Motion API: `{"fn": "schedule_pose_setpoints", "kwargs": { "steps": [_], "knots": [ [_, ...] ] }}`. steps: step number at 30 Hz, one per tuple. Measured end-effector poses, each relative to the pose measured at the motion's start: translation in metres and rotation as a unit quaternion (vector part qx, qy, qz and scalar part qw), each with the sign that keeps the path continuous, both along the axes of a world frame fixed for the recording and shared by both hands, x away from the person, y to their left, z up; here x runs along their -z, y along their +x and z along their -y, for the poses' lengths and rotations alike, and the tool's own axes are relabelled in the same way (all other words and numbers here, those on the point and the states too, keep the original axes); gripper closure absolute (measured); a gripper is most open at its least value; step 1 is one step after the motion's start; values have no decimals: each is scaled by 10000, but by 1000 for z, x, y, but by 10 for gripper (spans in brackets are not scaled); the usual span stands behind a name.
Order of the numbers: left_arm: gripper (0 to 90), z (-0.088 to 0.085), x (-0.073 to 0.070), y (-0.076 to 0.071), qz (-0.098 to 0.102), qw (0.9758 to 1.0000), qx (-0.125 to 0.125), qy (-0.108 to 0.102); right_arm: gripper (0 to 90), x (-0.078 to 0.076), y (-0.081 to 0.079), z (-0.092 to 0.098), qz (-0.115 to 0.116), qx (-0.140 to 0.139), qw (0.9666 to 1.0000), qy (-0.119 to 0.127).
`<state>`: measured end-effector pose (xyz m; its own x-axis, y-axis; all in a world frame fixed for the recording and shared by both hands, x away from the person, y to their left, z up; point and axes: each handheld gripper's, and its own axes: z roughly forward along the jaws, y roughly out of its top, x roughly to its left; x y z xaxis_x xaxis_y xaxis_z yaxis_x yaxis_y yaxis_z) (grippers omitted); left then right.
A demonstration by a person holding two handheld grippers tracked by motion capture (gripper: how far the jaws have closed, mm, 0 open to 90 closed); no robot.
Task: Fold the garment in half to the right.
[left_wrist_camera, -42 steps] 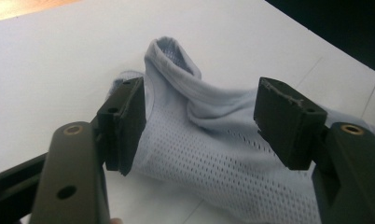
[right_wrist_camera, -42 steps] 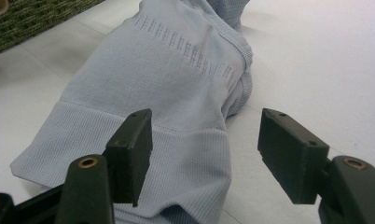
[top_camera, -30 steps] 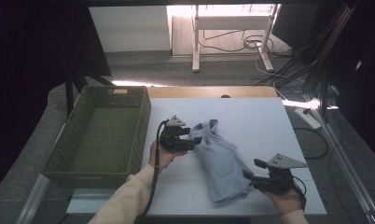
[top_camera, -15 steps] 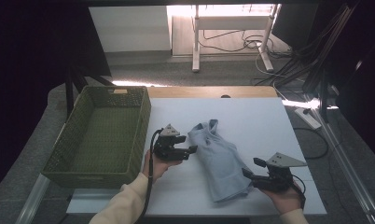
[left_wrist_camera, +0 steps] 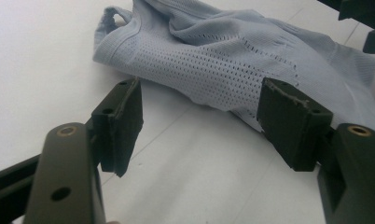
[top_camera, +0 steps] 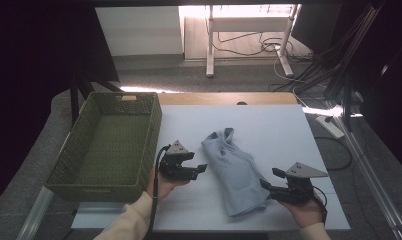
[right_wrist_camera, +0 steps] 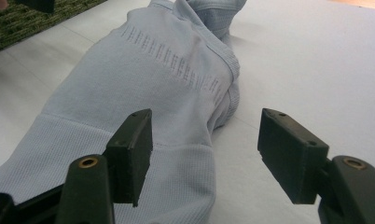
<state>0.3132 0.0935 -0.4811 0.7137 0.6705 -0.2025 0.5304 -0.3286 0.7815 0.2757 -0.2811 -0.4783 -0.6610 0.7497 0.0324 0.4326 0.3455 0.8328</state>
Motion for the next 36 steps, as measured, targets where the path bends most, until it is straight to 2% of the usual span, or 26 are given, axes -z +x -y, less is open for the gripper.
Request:
{"fn": "schedule_pose_setpoints", "kwargs": {
  "steps": [7, 15, 19, 28, 36],
  "knots": [
    [295, -3, 2, -2, 22, 9999, 18, 98, 359, 0, 2, -2, 21, -30, 10000, 32],
    [257, -4, 0, -4, 76, 9999, -28, 95, 359, -3, 8, -6, 38, 1, 10000, -22],
    [253, -4, 0, -4, 80, 10000, 7, 57, 359, -4, 14, -10, 41, 45, 10000, 9],
    [249, -6, 0, -4, 36, 10000, 30, 5, 360, -10, 32, -30, 96, -77, 9999, -32],
    [249, -6, 0, -5, 29, 10000, 55, 3, 361, -16, 52, -42, 118, -72, 9999, -18]
  ]
}}
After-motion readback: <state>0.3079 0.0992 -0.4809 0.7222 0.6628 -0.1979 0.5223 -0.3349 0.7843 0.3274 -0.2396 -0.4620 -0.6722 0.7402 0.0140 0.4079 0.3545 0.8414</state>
